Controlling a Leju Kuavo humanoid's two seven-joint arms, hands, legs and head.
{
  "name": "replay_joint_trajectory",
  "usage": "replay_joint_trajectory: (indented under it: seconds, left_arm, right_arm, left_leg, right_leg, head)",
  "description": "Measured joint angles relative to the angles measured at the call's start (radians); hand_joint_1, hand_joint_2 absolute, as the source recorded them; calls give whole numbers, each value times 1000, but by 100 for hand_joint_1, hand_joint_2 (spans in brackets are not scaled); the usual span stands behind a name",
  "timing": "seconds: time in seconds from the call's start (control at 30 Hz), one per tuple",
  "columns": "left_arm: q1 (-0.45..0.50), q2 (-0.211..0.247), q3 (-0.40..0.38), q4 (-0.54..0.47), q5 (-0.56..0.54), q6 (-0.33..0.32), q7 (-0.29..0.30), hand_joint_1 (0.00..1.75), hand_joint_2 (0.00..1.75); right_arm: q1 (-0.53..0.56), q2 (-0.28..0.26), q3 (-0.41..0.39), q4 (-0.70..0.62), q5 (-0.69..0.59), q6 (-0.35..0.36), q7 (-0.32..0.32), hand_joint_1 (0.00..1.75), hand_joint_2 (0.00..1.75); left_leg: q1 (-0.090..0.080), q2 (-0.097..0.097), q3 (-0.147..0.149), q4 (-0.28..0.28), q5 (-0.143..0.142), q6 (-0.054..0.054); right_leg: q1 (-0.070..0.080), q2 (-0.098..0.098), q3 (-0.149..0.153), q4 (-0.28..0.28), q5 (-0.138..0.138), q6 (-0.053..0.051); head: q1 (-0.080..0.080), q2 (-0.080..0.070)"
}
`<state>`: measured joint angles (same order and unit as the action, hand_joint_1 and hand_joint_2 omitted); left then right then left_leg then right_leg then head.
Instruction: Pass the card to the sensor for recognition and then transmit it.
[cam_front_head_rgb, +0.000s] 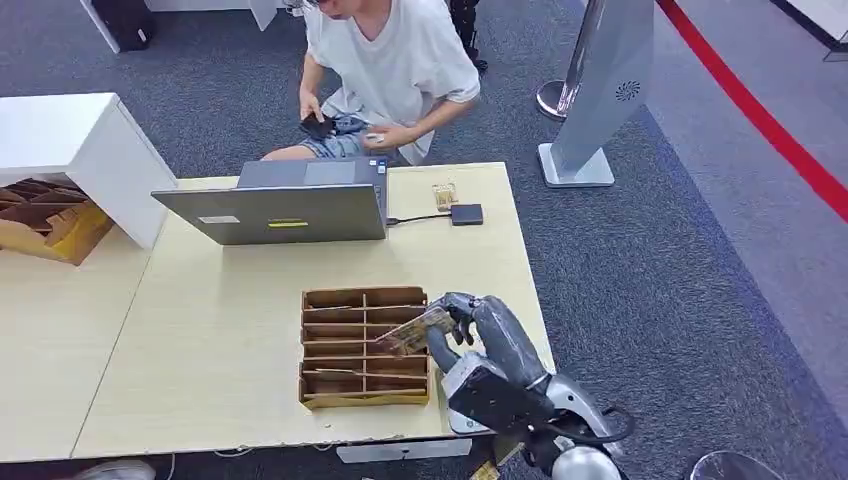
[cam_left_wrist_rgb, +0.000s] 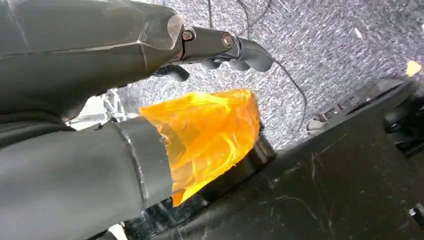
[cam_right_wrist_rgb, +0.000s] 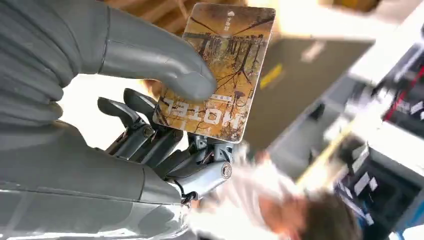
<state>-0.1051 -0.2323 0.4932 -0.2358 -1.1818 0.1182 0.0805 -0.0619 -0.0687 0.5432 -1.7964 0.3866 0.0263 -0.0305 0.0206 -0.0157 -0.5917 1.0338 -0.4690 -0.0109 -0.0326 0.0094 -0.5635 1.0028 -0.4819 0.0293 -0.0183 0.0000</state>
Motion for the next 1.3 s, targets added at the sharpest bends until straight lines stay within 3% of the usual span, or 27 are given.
replay_joint_trajectory:
  seconds: [0.27, 1.3]
  left_arm:
    - [0, 0, -2, 0, 15, 8, -2, 0, 0]
    - [-1, 4, -50, 0, 59, 23, 0, 0, 0]
  right_arm:
    - [12, 0, 3, 76, -147, 48, 25, 175, 175]
    - [27, -2, 40, 268, -278, 58, 51, 175, 175]
  left_leg:
    - [0, 0, 0, 0, 0, 0]
    - [0, 0, 0, 0, 0, 0]
  right_leg:
    - [0, 0, 0, 0, 0, 0]
    - [0, 0, 0, 0, 0, 0]
  head:
    - [0, 0]
    - [0, 0]
